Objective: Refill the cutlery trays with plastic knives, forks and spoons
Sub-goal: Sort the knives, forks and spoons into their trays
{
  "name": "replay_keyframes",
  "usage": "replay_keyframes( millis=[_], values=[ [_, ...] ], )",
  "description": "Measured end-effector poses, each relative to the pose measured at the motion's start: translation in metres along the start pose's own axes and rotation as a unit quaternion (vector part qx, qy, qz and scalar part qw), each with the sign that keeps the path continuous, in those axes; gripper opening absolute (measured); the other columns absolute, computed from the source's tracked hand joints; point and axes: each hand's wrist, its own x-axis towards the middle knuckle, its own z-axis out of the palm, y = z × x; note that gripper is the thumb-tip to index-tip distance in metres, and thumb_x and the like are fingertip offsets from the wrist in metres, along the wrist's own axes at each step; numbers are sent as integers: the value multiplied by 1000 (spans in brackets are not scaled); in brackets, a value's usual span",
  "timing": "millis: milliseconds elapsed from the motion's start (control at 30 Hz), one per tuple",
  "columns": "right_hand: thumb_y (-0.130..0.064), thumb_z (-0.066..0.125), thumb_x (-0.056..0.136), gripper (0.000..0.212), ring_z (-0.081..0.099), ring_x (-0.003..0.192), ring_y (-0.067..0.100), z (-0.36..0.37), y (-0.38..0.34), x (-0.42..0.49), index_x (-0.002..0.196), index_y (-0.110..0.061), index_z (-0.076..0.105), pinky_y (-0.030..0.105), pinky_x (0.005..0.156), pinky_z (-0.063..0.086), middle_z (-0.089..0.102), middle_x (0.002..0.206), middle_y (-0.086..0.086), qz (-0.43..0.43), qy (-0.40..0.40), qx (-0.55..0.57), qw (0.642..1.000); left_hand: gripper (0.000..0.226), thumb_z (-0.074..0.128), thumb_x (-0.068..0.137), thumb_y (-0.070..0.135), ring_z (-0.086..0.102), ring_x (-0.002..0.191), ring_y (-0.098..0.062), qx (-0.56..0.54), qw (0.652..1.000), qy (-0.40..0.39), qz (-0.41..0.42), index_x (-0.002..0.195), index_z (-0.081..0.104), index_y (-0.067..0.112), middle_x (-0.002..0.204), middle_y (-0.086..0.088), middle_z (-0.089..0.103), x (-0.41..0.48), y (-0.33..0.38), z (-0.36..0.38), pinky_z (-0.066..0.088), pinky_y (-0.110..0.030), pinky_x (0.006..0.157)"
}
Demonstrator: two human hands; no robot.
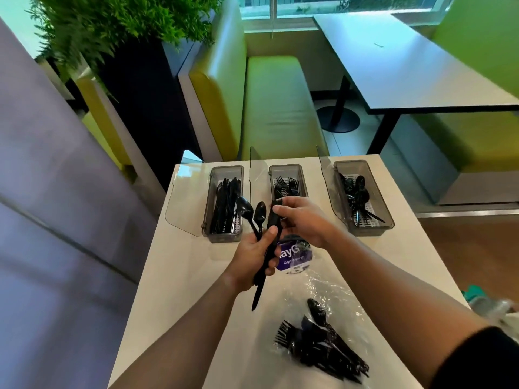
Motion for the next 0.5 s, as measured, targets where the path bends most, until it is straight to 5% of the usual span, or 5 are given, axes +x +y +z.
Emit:
replay_keyframes(
  millis=[200,500],
  values=[
    [-11,67,94,10,64,65,18,-5,1,-5,100,-3,64,26,53,53,68,85,13,-13,43,12,999,21,56,102,33,45,49,-13,9,1000,-11,2,95,61,14,70,-6,55,-2,0,5,34,-22,39],
    [-14,68,95,20,63,67,15,-5,-1,-9,109,-1,64,23,51,48,69,90,12,-16,89,-63,994,30,51,104,35,48,55,-14,25,999,2,-23,104,65,9,65,-3,54,-3,-3,11,38,-24,44]
  ],
)
